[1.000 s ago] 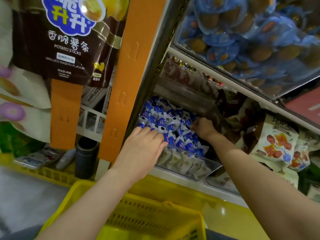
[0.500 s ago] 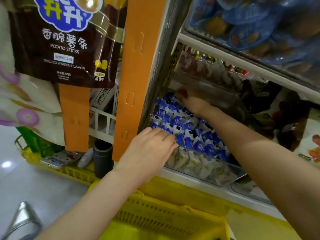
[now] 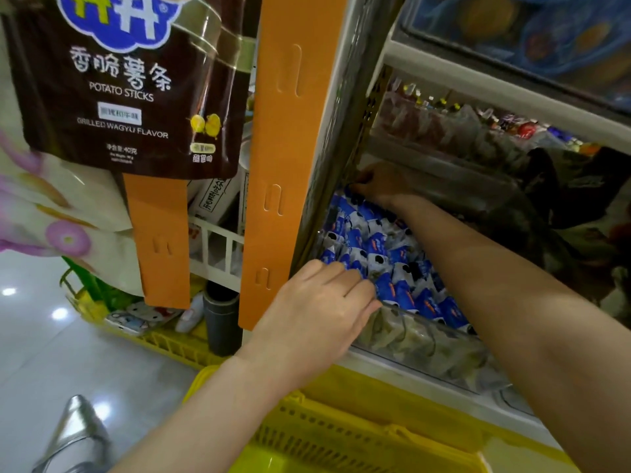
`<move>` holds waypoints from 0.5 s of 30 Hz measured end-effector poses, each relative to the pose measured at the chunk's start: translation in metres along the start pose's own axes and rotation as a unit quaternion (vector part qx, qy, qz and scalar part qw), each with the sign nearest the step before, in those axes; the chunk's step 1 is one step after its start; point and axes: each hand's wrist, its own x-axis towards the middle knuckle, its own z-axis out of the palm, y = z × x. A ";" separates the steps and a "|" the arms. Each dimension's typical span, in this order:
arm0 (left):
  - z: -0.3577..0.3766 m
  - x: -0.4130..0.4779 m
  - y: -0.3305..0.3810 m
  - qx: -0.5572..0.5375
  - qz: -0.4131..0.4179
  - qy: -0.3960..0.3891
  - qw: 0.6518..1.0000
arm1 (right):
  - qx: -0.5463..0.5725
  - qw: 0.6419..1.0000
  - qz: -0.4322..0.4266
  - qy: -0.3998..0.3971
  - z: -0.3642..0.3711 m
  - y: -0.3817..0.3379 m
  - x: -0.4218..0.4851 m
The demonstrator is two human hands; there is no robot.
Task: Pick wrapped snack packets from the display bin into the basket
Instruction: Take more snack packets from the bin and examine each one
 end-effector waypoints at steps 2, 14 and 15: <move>-0.001 0.000 0.001 -0.003 -0.005 -0.007 1.000 | -0.001 1.000 0.011 0.006 0.001 0.000 0.003; -0.011 -0.001 0.011 -0.041 -0.031 -0.060 0.997 | 0.202 0.946 0.000 0.254 -0.044 -0.026 -0.055; -0.012 -0.002 0.013 -0.072 -0.047 -0.058 0.995 | 0.225 0.940 -0.004 0.258 -0.050 -0.030 -0.070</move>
